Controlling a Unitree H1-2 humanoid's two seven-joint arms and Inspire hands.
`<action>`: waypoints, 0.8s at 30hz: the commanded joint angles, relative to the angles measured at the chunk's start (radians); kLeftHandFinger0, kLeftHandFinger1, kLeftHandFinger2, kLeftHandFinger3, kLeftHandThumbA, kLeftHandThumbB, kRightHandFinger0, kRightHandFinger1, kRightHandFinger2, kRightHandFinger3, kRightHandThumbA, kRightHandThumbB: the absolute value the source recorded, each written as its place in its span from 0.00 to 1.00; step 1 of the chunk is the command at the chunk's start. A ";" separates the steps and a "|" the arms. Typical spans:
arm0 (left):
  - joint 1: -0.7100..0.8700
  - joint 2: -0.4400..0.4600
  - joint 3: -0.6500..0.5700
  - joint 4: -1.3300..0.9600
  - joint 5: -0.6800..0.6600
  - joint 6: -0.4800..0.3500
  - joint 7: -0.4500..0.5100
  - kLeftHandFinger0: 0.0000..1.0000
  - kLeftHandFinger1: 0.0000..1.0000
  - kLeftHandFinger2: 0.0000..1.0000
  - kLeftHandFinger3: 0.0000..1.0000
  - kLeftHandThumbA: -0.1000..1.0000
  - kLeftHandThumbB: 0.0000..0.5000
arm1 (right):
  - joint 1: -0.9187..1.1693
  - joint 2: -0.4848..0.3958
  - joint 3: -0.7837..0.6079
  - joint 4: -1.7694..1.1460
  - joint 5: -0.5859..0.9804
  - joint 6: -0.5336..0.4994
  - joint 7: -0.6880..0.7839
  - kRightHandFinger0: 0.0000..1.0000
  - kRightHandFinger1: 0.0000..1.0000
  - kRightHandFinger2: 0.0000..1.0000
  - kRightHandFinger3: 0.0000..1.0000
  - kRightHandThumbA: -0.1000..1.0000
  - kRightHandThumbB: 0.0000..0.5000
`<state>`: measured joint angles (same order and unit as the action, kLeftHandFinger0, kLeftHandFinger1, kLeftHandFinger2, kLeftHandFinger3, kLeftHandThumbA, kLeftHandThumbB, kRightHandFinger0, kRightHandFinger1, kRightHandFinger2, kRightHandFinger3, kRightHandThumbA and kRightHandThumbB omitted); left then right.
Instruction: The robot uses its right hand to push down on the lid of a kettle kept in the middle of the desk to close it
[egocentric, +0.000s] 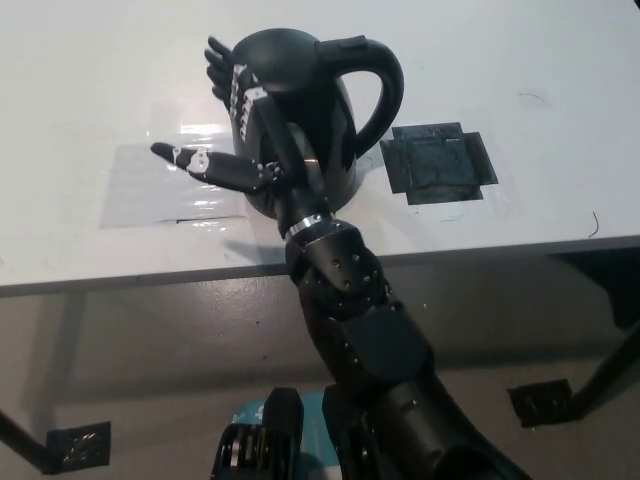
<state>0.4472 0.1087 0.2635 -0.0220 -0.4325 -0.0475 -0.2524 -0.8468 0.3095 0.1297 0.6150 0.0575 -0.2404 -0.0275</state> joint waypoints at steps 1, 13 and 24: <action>0.049 0.012 0.011 -0.095 0.025 0.034 0.041 1.00 1.00 0.90 1.00 0.31 0.25 | -0.030 -0.020 0.144 -0.644 0.116 0.302 0.200 1.00 1.00 1.00 1.00 0.92 0.43; 0.027 0.019 0.020 -0.084 0.025 0.026 0.038 1.00 1.00 0.91 1.00 0.22 0.16 | 0.242 -0.241 0.279 -1.280 0.046 0.475 0.233 1.00 1.00 1.00 1.00 1.00 0.35; -0.014 0.040 0.026 -0.062 0.020 0.008 0.020 1.00 1.00 0.90 1.00 0.26 0.18 | 0.667 -0.556 0.135 -1.354 0.138 0.349 0.228 1.00 1.00 1.00 1.00 0.98 0.39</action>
<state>0.4379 0.1085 0.2647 -0.0206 -0.4248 -0.0277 -0.2522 -0.3750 -0.0007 0.2618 -0.2193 0.0757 -0.0144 0.0395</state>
